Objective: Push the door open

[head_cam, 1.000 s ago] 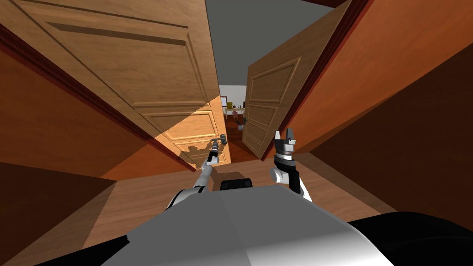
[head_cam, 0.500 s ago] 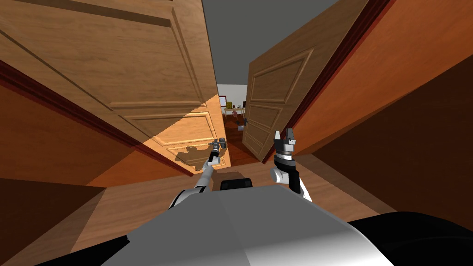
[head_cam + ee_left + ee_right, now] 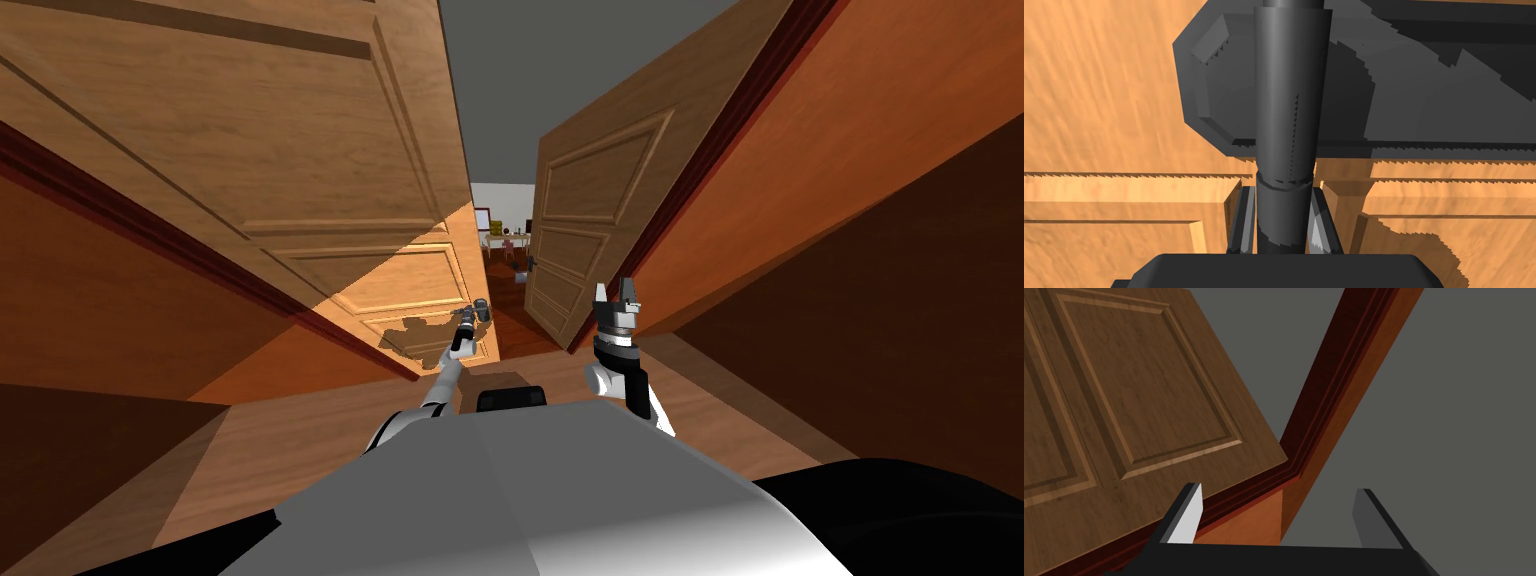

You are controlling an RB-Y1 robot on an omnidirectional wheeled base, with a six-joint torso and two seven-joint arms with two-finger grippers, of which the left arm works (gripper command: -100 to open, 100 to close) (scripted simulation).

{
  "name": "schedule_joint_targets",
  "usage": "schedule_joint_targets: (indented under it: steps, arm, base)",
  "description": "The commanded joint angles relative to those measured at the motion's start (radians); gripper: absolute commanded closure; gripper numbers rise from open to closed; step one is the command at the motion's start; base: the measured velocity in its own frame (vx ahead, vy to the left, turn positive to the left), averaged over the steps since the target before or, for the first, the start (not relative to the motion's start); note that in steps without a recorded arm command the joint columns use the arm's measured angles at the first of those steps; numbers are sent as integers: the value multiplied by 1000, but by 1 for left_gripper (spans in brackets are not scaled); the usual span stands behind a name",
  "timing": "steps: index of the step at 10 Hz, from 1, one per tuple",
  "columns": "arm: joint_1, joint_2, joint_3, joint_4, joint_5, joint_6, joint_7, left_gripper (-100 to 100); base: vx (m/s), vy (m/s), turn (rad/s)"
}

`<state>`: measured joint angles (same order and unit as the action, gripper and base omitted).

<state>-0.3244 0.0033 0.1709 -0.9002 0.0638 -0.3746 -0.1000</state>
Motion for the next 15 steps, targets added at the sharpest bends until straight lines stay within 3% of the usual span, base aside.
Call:
schedule_joint_targets:
  steps: [1, 2, 4, 9, 15]
  arm:
    - [-1, 1, 0, -2, 0, -1, -1, 100]
    - [1, 16, 14, 0, 3, 1, -3, 100]
    - [1, 22, 20, 0, 5, 1, -4, 100]
    - [4, 59, 70, 0, 17, 2, -15, 100]
    - [7, 83, 129, 0, 32, 4, -28, 100]
  base:
    - [0, 0, 0]
    - [95, -26, 23]
    - [130, -69, 48]
    - [182, -48, 43]
    - [161, -77, 69]
